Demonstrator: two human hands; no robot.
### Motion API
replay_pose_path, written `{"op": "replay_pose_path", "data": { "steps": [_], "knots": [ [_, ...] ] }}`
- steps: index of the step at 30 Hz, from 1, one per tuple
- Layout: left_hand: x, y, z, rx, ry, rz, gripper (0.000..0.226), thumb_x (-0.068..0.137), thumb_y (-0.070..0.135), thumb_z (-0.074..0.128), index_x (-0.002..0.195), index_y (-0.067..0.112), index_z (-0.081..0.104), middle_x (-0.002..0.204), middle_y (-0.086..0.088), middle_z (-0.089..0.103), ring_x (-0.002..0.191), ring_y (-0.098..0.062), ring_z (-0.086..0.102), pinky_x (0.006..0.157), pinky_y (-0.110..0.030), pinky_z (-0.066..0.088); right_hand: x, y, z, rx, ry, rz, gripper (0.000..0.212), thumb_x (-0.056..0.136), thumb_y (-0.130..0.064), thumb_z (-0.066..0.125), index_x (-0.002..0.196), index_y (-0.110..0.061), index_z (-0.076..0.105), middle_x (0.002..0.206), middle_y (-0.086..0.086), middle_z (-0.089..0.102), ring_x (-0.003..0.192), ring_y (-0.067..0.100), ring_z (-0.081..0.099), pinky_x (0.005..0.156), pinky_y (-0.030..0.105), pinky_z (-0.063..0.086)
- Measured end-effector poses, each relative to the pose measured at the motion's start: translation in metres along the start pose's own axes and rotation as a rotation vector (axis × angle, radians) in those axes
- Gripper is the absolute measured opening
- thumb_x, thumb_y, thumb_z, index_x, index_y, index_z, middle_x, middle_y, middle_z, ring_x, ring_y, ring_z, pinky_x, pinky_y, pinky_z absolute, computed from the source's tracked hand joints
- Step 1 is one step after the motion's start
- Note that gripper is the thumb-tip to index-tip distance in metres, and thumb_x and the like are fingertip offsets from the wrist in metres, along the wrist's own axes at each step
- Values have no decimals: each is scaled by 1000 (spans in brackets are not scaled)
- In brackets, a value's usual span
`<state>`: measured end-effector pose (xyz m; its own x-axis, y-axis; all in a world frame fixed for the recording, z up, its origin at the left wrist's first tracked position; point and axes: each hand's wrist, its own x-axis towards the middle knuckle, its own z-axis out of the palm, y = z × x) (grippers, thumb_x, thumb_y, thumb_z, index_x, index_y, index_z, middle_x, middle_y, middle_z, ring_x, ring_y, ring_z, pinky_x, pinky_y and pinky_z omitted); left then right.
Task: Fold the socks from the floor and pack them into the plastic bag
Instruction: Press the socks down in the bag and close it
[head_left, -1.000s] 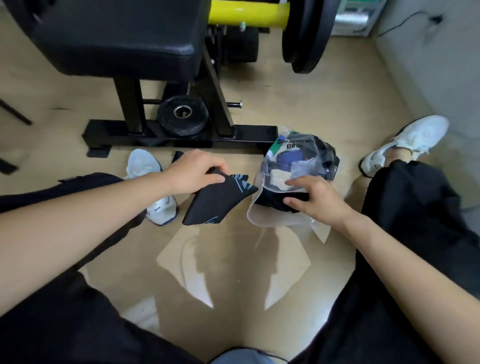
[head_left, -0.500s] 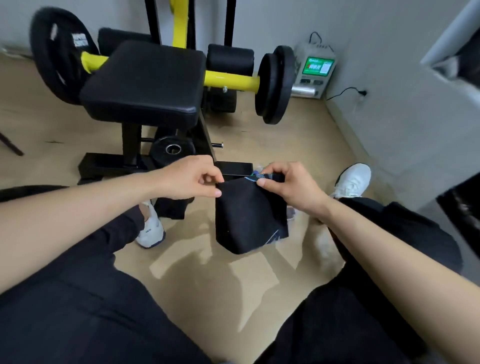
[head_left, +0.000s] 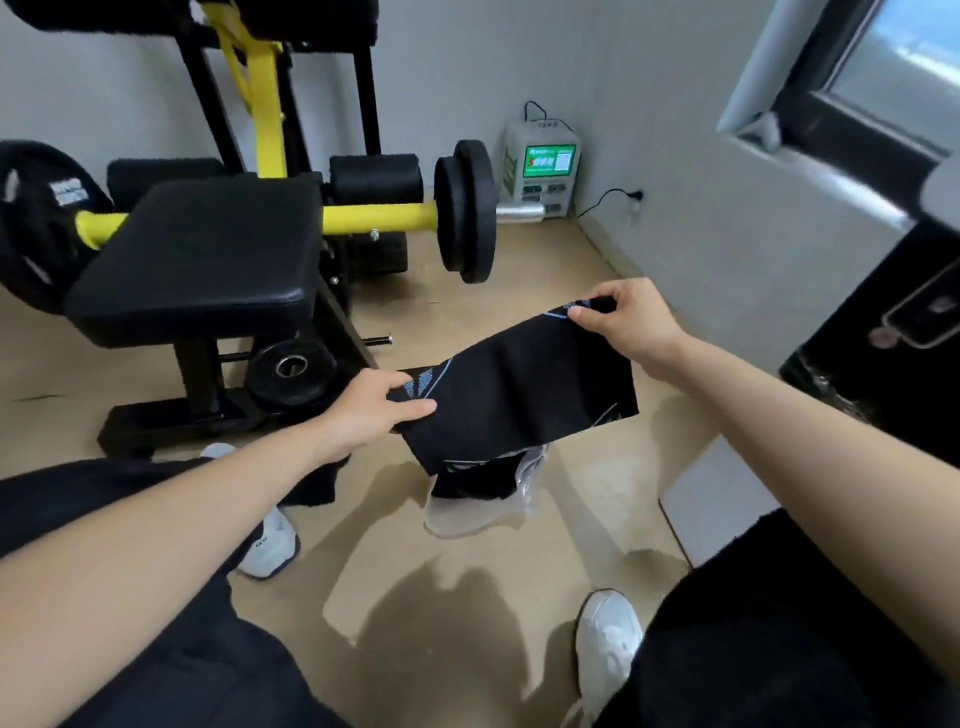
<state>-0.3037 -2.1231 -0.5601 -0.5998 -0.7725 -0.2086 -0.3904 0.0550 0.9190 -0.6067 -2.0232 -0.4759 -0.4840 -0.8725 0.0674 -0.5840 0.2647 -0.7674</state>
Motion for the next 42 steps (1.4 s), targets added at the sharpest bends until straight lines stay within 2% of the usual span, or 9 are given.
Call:
{"op": "replay_pose_path", "data": {
  "steps": [3,7,12,16,28,31,34,38,42],
  "knots": [
    [9,5,9,-142,81,-38,17,92,11,73,109,10,73,104,-6,78,99,-20,74,83,-32,62,-6,40,-12,20,40,79,13,84,-24,77,78,-13,75,83,14,73,69,19,62,67,39,54],
    [11,10,10,-96,197,-67,14,94,21,72,103,11,73,96,1,79,95,-15,73,93,-39,58,-15,81,-22,69,1,142,13,84,-16,78,72,-19,73,67,1,61,68,16,56,57,28,46],
    [8,29,17,-58,345,-83,10,93,23,73,92,13,71,79,7,77,78,-10,70,77,-31,58,-9,86,-7,97,-56,132,11,87,-11,74,85,0,72,68,4,58,64,20,58,53,30,54],
    [13,45,23,2,429,-90,20,89,24,77,100,9,70,90,-5,76,75,-15,69,68,-28,58,0,63,8,248,-179,130,15,88,-8,73,87,6,69,65,9,60,55,23,55,48,27,50],
    [-4,73,59,16,159,69,4,91,15,75,95,15,76,84,-7,71,77,-12,70,66,-20,56,-30,0,59,687,-288,208,7,93,-5,66,86,-6,65,70,7,61,51,9,57,52,19,55],
    [-3,72,60,42,127,151,7,86,17,79,90,22,77,78,4,73,74,-13,70,68,-29,60,-48,-5,69,815,-263,240,3,93,-11,67,93,-8,68,75,4,64,62,11,60,61,22,58],
    [0,65,54,75,-6,196,18,89,19,77,103,31,78,95,2,78,90,-23,74,86,-45,61,-54,-1,68,808,-252,257,15,88,-19,74,98,-9,69,71,-3,64,67,11,63,69,26,58],
    [7,61,49,168,-180,308,30,94,7,67,112,29,77,105,4,70,101,-14,66,92,-28,50,-55,8,71,676,-270,192,26,80,-17,81,103,-10,69,63,-9,61,62,9,62,65,24,53],
    [17,50,40,79,-197,269,38,88,-9,64,105,23,78,102,6,77,98,-15,70,90,-24,53,-50,29,80,735,-285,161,20,82,4,74,98,-8,70,77,8,67,66,13,64,62,21,53]
  ]
}}
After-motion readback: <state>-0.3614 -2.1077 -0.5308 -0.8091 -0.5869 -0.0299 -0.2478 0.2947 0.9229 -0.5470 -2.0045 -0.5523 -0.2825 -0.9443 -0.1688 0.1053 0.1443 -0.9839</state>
